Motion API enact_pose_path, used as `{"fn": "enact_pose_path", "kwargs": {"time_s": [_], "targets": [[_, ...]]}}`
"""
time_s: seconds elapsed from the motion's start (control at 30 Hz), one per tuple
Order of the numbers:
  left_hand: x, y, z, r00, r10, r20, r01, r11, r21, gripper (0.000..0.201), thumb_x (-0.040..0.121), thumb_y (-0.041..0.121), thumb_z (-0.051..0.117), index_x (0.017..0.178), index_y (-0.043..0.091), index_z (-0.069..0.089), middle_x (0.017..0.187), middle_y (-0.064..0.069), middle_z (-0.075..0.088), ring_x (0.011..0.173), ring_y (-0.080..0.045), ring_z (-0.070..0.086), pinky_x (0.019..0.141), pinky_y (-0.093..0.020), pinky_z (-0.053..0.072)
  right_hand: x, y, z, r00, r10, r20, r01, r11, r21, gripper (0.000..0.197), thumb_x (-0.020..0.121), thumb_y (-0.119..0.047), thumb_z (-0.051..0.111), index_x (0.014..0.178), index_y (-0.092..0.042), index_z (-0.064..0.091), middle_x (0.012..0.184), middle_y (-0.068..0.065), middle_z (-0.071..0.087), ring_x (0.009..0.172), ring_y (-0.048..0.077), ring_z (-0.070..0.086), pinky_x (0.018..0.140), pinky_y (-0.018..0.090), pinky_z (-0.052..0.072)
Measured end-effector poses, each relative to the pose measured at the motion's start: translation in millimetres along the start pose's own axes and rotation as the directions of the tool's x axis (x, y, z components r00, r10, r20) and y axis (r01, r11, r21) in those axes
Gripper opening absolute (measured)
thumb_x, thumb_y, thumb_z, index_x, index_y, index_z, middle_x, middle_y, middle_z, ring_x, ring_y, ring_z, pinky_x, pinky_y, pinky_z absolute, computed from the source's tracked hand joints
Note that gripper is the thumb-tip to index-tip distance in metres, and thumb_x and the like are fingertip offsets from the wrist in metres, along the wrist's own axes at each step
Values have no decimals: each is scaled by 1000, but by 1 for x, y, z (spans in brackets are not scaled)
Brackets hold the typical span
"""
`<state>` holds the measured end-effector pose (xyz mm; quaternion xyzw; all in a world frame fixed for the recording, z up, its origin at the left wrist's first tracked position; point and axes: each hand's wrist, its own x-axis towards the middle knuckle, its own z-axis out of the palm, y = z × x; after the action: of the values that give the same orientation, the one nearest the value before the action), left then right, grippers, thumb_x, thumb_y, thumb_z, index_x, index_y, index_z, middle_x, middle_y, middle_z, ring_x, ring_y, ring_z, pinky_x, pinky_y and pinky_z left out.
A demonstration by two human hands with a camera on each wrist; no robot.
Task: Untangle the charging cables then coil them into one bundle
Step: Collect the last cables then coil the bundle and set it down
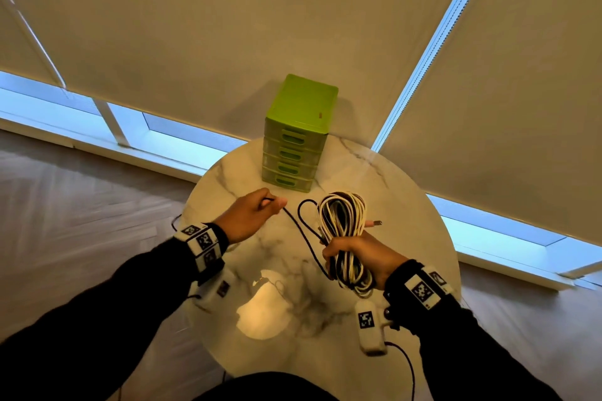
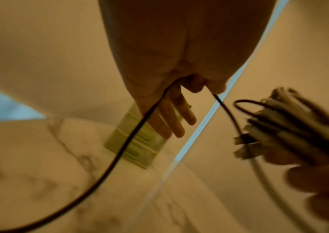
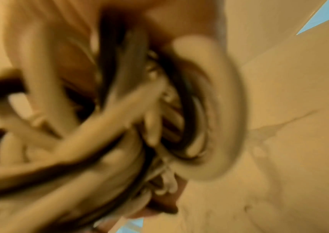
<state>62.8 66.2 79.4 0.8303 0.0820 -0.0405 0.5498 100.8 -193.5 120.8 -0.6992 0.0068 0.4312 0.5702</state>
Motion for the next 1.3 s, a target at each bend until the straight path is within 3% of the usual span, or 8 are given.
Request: {"fn": "enact_pose_path", "kwargs": {"time_s": [0.2, 0.47, 0.57, 0.67, 0.9, 1.1, 1.2, 1.3], "targets": [[8, 22, 61, 968, -228, 106, 229, 621, -749, 50, 100, 49, 52, 125, 5, 48, 125, -15, 66, 107, -25, 70, 86, -45, 58, 18, 12, 40, 940, -265, -216, 239, 961, -141, 29, 74, -9, 78, 101, -19, 74, 93, -1, 77, 89, 15, 72, 83, 38, 58], [27, 27, 80, 933, -318, 171, 270, 301, -915, 120, 58, 81, 77, 142, 4, 38, 137, -31, 52, 108, -46, 67, 78, -58, 58, 35, 21, 54, 778, -587, -227, 319, 678, -662, 62, 71, -35, 77, 130, -35, 58, 132, -7, 54, 110, -8, 40, 94, 6, 34], [31, 26, 75, 936, -325, 137, 231, 273, -934, 119, 58, 81, 78, 144, 9, 38, 143, -24, 52, 115, -40, 66, 87, -56, 57, 38, 17, 56, 737, -598, -315, 236, 665, -709, 74, 71, -39, 77, 138, -29, 47, 135, -4, 39, 99, -4, 34, 93, 19, 41], [26, 32, 70, 938, -323, 128, 243, 347, -906, 122, 52, 84, 76, 143, 13, 38, 142, -21, 53, 111, -42, 67, 84, -54, 58, 34, 9, 53, 802, -493, -339, 202, 757, -622, 55, 67, -34, 75, 119, -27, 57, 112, -2, 66, 93, 12, 63, 84, 36, 56], [26, 19, 72, 917, -398, 12, 261, 577, -774, 124, 49, 104, 45, 138, 18, 39, 137, -9, 58, 120, -20, 63, 105, -43, 48, 18, -3, 46, 889, -387, -245, 192, 800, -569, 17, 72, -19, 75, 86, -23, 68, 80, -4, 71, 76, 15, 68, 69, 28, 56], [-1, 58, 64, 959, -258, 119, 214, 378, -901, 82, 90, 73, 45, 141, 9, 41, 126, -25, 66, 99, -38, 71, 86, -54, 58, 25, -7, 49, 911, -347, -224, 155, 790, -593, 23, 65, -39, 75, 85, -27, 71, 85, -4, 72, 86, 17, 67, 83, 42, 57], [-4, 64, 59, 967, -203, 151, 206, 289, -935, 69, 93, 70, 39, 133, 14, 40, 120, -23, 69, 103, -37, 71, 100, -61, 49, 31, -5, 48, 890, -395, -229, 94, 649, -755, 36, 63, -61, 66, 92, -40, 68, 95, -12, 66, 106, 12, 53, 95, 42, 44], [-7, 67, 58, 960, -215, 182, 233, 242, -942, 65, 94, 70, 40, 128, 14, 41, 125, -25, 66, 114, -44, 65, 104, -68, 41, 24, -7, 47, 926, -357, -127, 250, 827, -504, 30, 74, -31, 79, 103, -36, 72, 106, -10, 73, 107, 8, 64, 100, 42, 51]]}}
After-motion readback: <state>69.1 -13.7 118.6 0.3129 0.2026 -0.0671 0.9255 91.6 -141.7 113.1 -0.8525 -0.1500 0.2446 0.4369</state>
